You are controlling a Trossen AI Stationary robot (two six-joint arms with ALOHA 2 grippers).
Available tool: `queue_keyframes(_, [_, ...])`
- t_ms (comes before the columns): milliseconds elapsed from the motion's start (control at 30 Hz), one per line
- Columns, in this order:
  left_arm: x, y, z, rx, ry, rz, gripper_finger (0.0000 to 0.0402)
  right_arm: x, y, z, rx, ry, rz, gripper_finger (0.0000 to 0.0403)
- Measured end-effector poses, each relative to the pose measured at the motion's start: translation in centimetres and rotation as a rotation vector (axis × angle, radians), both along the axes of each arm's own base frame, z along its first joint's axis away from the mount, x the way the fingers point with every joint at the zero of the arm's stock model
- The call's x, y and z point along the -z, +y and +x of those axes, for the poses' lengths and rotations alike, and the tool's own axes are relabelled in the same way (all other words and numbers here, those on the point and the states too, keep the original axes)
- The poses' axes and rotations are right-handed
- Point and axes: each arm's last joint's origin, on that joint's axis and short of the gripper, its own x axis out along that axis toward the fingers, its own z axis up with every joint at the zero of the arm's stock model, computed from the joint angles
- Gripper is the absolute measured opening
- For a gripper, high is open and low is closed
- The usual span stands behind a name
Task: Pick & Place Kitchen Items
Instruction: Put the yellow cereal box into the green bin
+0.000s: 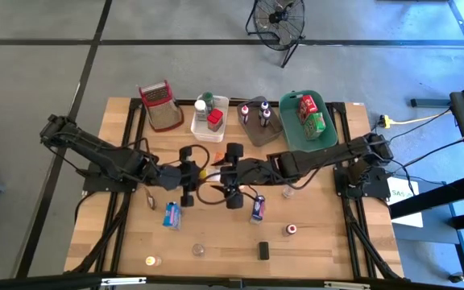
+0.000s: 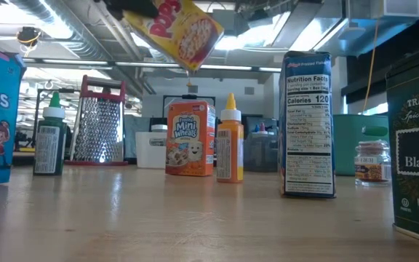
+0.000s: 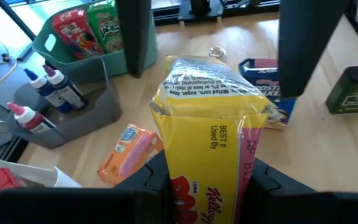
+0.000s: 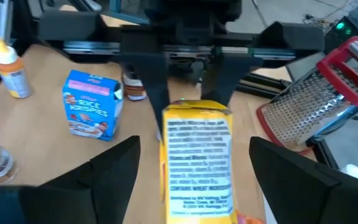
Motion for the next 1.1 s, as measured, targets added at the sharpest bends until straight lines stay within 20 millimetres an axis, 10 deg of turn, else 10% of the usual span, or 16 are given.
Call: queue_keyframes(1100, [-0.2,0.2,0.5,0.056,-0.025,0.017,0.0102,1.1,-1.3,1.3,0.017,0.001,-0.011,0.0281])
